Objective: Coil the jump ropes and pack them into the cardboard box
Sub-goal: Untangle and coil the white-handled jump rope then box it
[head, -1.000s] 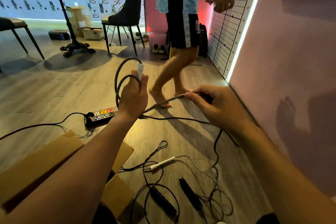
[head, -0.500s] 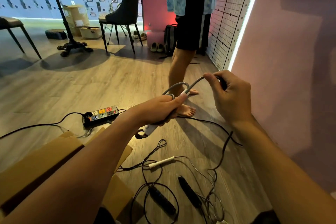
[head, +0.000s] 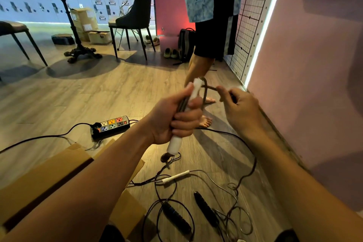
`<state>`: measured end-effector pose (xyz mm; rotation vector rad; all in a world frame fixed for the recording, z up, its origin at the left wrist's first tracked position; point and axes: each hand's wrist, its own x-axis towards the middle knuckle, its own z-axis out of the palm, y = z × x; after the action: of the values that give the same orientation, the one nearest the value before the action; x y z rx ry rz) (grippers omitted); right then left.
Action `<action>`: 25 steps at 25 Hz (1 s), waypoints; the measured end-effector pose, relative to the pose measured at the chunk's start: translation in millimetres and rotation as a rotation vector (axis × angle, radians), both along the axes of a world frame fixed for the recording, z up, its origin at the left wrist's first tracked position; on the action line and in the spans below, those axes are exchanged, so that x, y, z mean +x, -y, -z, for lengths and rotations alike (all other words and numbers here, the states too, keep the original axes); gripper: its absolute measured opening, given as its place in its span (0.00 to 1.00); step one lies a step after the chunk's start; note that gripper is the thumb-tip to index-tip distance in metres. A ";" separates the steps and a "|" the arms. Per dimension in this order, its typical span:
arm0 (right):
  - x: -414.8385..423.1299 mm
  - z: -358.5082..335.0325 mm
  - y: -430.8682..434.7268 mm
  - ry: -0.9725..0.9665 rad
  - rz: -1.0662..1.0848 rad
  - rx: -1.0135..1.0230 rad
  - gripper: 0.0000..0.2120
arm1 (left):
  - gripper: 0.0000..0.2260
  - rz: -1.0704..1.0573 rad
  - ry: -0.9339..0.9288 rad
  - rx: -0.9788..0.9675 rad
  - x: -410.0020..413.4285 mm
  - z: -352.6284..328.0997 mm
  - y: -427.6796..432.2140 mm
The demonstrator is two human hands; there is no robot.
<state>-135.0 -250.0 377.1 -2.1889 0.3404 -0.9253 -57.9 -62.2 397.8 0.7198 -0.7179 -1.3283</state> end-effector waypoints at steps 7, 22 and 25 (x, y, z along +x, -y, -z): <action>2.2 18.7 -15.7 -0.705 -0.438 -0.056 0.22 | 0.18 -0.789 -0.728 -0.634 46.0 -5.1 -23.0; -19.5 -18.1 -24.6 -0.103 -0.404 -0.173 0.09 | 0.17 -0.811 0.793 0.333 40.5 31.7 -8.6; -20.2 -17.3 -16.0 0.072 -0.310 -0.209 0.11 | 0.27 -0.485 0.917 0.447 20.8 28.8 0.0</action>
<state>-155.1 -234.0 394.3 -2.3034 -0.1342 -0.8941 -37.2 -62.1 369.0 1.7952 -0.8772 -0.6607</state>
